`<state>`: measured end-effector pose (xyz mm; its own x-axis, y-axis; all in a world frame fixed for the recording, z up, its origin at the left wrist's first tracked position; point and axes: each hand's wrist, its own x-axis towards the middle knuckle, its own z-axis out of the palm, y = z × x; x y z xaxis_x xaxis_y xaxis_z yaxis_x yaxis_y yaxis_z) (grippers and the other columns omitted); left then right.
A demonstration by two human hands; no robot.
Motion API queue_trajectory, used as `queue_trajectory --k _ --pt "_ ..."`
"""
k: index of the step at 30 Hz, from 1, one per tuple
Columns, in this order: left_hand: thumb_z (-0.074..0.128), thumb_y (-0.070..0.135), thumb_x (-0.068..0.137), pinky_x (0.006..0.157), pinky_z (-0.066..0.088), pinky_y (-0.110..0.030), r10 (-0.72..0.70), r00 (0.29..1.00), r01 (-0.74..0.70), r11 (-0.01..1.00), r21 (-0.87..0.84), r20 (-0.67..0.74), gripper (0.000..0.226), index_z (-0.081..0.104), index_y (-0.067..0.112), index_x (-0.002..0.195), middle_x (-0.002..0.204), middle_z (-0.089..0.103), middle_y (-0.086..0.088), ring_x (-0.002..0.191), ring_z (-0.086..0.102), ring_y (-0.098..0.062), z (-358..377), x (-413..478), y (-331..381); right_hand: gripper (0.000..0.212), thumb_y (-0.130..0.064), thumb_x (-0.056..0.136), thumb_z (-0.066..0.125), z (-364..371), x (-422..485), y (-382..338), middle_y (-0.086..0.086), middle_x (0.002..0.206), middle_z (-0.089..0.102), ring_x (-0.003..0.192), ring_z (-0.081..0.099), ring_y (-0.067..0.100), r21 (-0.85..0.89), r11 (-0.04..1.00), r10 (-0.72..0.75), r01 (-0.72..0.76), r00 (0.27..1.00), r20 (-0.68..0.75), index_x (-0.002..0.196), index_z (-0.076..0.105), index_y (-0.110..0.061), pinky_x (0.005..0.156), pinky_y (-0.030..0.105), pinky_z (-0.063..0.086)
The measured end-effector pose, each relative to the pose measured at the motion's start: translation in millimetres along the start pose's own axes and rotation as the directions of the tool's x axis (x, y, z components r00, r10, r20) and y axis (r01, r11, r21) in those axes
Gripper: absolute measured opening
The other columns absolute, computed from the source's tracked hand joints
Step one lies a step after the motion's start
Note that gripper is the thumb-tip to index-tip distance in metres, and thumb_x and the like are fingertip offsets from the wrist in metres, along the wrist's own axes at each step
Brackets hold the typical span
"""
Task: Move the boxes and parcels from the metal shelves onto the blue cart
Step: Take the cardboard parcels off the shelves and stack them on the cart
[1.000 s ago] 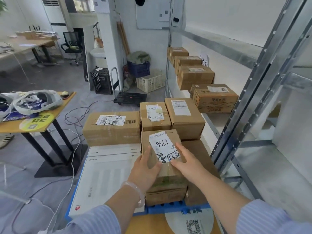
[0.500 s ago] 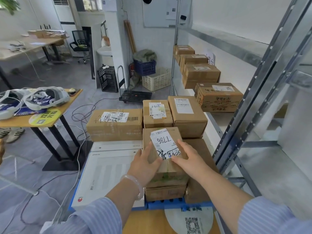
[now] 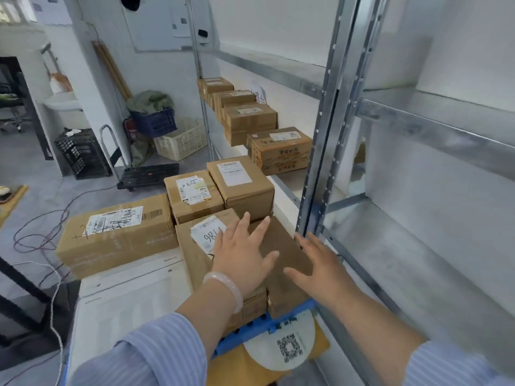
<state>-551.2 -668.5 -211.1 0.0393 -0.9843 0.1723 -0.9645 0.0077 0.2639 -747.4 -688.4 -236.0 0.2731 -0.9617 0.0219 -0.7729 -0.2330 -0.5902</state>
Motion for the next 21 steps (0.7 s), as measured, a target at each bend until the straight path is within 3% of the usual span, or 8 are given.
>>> queue_trajectory --k 5,10,14,21 --pt "0.037 0.064 0.088 0.116 0.000 -0.050 0.244 0.967 -0.244 0.970 0.002 0.070 0.071 0.002 0.048 0.148 0.161 0.006 0.000 0.147 0.000 -0.023 25.5 1.0 62.9 0.090 -0.069 0.077 0.058 -24.0 -60.4 41.3 -0.010 0.161 0.007 0.146 0.008 0.012 -0.141 0.981 0.117 -0.132 0.987 -0.108 0.151 0.014 -0.042 0.118 0.037 0.011" --pt "0.040 0.065 0.088 0.117 0.004 -0.049 0.386 0.912 -0.386 0.922 -0.033 0.140 0.076 -0.001 0.045 0.149 0.162 0.003 0.000 0.147 0.000 -0.024 39.4 -21.0 132.0 0.102 -0.078 0.073 0.053 -63.2 -127.4 79.6 -0.005 0.162 -0.008 0.148 -0.006 0.017 -0.267 0.915 0.269 -0.302 0.951 -0.155 0.152 0.000 -0.041 0.118 0.042 0.002" --pt "0.040 0.067 0.087 0.117 0.002 -0.050 0.496 0.855 -0.495 0.868 -0.045 0.150 0.082 -0.014 0.048 0.146 0.162 -0.003 0.003 0.147 -0.001 -0.026 41.3 -46.4 197.2 0.100 -0.079 0.075 0.049 -93.3 -187.8 105.5 -0.005 0.161 -0.014 0.147 -0.011 0.017 -0.291 0.876 0.324 -0.383 0.917 -0.231 0.150 -0.006 -0.043 0.117 0.041 -0.002" --pt "0.034 0.072 0.086 0.116 -0.001 -0.050 0.666 0.734 -0.663 0.745 -0.076 0.129 0.083 -0.019 0.047 0.144 0.161 -0.009 0.002 0.147 -0.005 -0.025 53.7 -139.3 329.8 0.100 -0.084 0.072 0.041 -150.4 -338.2 162.4 -0.004 0.161 -0.015 0.147 -0.013 0.017 -0.330 0.767 0.428 -0.550 0.822 -0.375 0.151 -0.007 -0.042 0.118 0.042 -0.003"
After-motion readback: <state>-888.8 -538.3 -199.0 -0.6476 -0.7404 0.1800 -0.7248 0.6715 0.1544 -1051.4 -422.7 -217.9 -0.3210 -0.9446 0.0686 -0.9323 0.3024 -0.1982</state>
